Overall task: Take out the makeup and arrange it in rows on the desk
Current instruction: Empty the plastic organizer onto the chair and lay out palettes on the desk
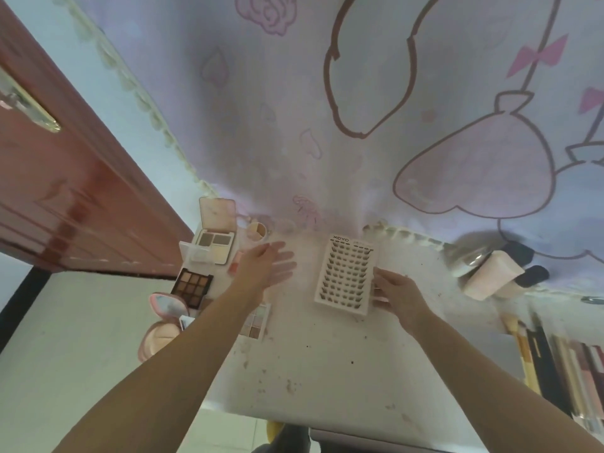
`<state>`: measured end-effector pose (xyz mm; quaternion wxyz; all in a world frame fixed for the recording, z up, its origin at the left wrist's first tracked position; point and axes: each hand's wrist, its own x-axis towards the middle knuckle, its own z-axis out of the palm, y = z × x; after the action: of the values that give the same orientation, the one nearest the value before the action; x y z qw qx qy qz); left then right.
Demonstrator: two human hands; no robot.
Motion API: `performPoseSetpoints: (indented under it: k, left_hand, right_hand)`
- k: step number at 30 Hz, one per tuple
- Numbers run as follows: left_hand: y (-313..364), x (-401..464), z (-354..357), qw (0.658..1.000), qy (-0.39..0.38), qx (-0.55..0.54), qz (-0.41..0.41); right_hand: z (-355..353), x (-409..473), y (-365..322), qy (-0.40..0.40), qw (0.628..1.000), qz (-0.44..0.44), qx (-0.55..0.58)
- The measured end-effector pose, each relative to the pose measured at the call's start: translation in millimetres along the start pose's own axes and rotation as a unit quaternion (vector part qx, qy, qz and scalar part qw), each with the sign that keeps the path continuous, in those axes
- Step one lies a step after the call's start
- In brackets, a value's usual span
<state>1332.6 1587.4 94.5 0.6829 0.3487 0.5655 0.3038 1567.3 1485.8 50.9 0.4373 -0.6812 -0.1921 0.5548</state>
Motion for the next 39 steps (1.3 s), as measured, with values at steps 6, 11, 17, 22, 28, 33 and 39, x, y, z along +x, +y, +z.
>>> performPoseSetpoints:
  k: [6, 11, 17, 22, 28, 33, 39]
  left_hand:
    - [-2, 28, 11, 0.990, 0.087, 0.110, 0.025]
    - [-6, 42, 12, 0.959, 0.138, 0.240, 0.066]
    - [-6, 43, 5, 0.917, 0.142, 0.370, 0.049]
    - [-6, 37, -3, 0.907, 0.125, 0.400, 0.038]
    - [-6, 22, 3, 0.849, 0.149, 0.502, 0.068]
    - [-32, -7, 71, 0.834, 0.054, 0.498, 0.232]
    - [-108, -54, 181, 0.825, -0.233, 0.493, 0.150]
  right_hand:
    - [27, 39, -8, 0.068, 0.982, -0.039, -0.174]
    - [27, 56, -8, 0.084, 0.948, -0.065, -0.299]
    - [25, 57, -5, 0.085, 0.939, -0.057, -0.329]
    - [15, 46, -5, 0.069, 0.952, -0.035, -0.295]
    - [-8, 3, 3, 0.109, 0.965, -0.053, -0.231]
    - [-66, -46, 20, 0.171, 0.936, -0.087, -0.294]
    - [-153, -84, 34, 0.063, 0.819, -0.104, -0.561]
